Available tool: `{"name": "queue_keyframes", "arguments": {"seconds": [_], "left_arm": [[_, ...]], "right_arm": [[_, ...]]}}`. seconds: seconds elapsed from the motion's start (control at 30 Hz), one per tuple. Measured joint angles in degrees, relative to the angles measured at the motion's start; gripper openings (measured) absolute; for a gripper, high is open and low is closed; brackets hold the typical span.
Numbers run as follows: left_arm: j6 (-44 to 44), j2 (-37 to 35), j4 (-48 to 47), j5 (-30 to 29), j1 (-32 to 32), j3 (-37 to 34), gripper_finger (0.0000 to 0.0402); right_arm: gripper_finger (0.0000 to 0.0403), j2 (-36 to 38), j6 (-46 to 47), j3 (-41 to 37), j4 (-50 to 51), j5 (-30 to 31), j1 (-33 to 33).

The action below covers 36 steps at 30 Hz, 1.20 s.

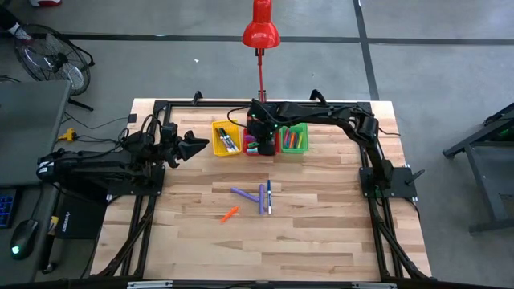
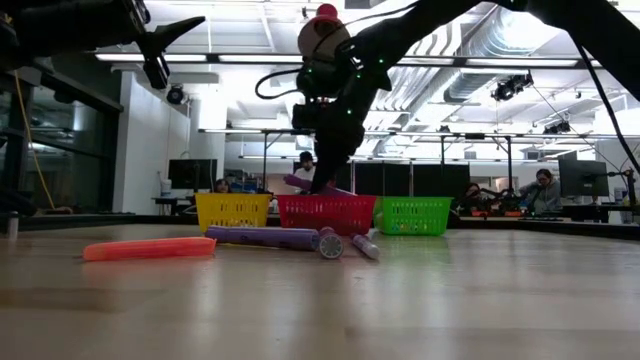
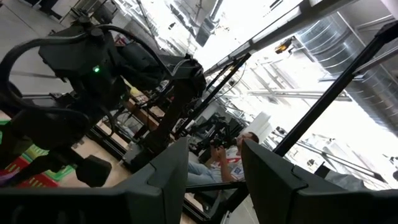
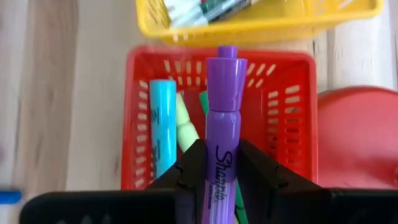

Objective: Pick & Place Markers
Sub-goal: Put the violet highlighter pen into the red bin, then put the blue marker pen into the yellow bin

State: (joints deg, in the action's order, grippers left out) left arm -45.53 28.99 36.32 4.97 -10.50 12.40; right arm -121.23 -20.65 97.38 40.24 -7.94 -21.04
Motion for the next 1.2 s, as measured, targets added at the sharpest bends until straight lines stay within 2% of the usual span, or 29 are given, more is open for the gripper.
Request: {"name": "queue_keyframes", "arguments": {"seconds": [0.1,0.77,1.2], "left_arm": [[0.0,0.0,0.0,0.0,0.0,0.0,0.0147],[-0.9,0.0,-0.1,0.0,0.0,0.0,0.0147],[-0.9,0.0,-0.3,0.0,0.0,0.0,0.0147]], "right_arm": [[0.0061,-0.7,-0.9,-0.1,0.5,1.4,0.0],[0.0086,-2.2,-1.7,-0.2,0.9,0.7,-0.2],[0.0174,-2.2,-1.9,-0.2,0.8,0.6,-0.2]]}}
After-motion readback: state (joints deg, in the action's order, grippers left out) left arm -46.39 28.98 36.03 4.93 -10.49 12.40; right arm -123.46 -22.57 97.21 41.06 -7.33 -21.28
